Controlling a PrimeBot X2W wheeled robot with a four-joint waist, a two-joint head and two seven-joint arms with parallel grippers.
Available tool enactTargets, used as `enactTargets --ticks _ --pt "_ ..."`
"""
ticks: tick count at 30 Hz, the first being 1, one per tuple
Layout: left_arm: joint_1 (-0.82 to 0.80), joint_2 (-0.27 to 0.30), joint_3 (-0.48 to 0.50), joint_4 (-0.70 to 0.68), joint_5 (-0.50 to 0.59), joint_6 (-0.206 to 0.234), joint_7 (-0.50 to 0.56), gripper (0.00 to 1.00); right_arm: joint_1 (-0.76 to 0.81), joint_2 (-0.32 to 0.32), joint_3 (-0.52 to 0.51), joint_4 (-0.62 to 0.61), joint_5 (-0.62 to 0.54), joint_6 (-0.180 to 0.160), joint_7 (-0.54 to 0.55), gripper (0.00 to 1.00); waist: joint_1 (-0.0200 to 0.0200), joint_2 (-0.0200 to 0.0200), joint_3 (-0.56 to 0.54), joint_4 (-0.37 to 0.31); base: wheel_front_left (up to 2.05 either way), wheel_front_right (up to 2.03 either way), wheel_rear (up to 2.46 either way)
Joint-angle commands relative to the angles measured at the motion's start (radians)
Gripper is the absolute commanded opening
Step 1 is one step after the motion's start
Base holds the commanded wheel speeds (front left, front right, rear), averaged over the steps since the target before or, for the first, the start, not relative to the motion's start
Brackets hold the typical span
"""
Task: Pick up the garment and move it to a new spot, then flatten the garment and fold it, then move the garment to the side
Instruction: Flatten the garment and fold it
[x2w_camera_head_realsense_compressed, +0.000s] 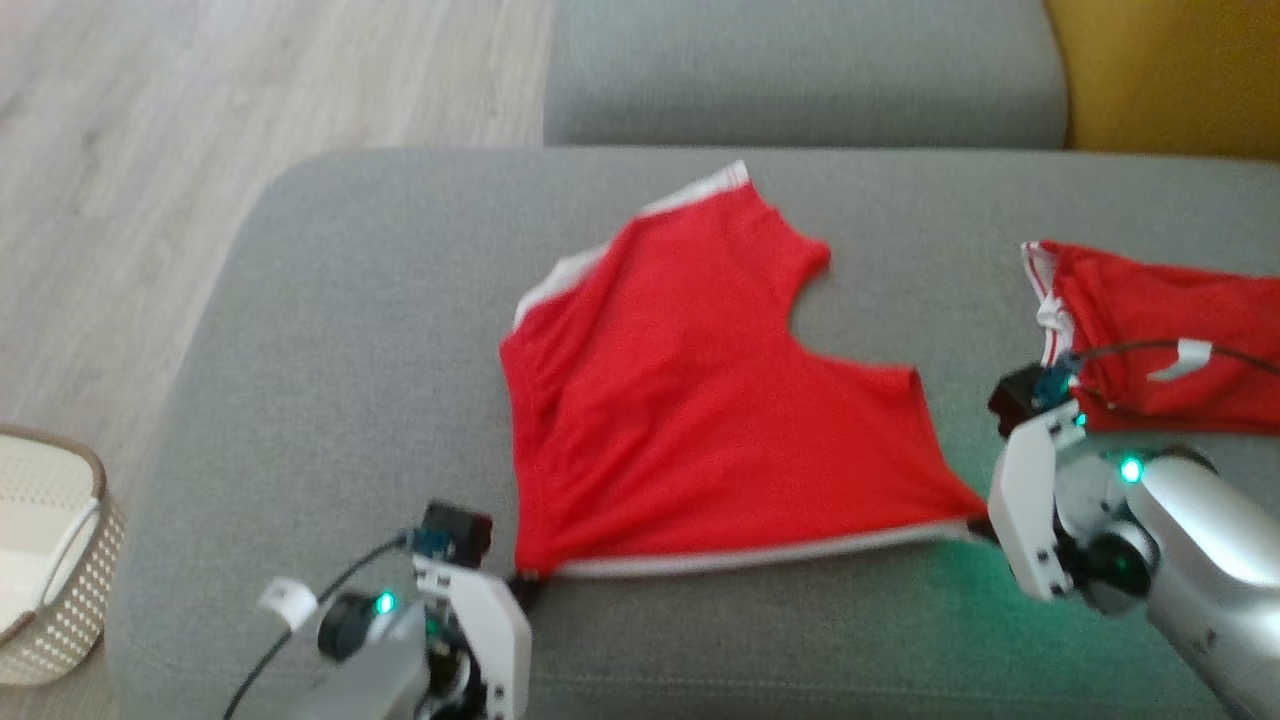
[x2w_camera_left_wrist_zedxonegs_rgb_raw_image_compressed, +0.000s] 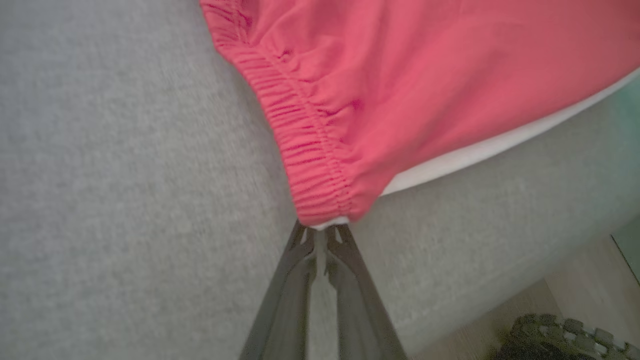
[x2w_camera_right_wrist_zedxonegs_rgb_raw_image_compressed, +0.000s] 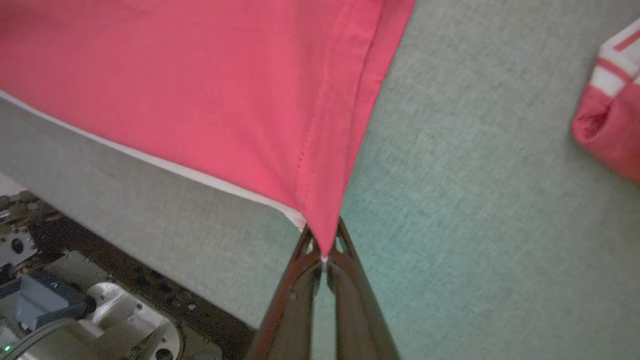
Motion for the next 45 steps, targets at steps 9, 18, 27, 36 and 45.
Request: enactTargets --ticks 9,18,27,36,45 --pt "0.103 0.093 -0.024 -0.168 -0.027 0.006 0.072 0.0 0.099 -0.185 0.033 -0.189 0.118 -0.001 0.168 0.0 0.0 -0.0001 -0.071 0.044 0.0 0.0 0.0" --pt "0.215 0.179 -0.067 -0.387 -0.018 0.055 0.137 0.0 0.171 -0.286 0.053 -0.345 0.145 -0.001 0.255 0.0 0.0 -0.0001 -0.106 0.058 0.0 0.0 0.0" --pt "0.275 0.269 -0.085 -0.575 -0.019 0.105 0.209 0.0 0.24 -0.34 0.028 -0.401 0.157 -0.001 0.402 0.0 0.0 -0.0001 -0.127 0.057 0.0 0.0 0.0" --pt "0.288 0.31 -0.098 -0.728 -0.046 0.118 0.299 0.0 0.285 -0.361 -0.097 -0.462 0.128 -0.001 0.493 0.0 0.0 -0.0001 -0.117 0.078 0.0 0.0 0.0" --pt "0.211 0.328 -0.05 -0.805 -0.06 0.143 0.327 0.0 0.22 -0.264 -0.195 -0.506 0.037 -0.001 0.451 0.0 0.0 -0.0001 -0.086 0.114 0.0 0.0 0.0"
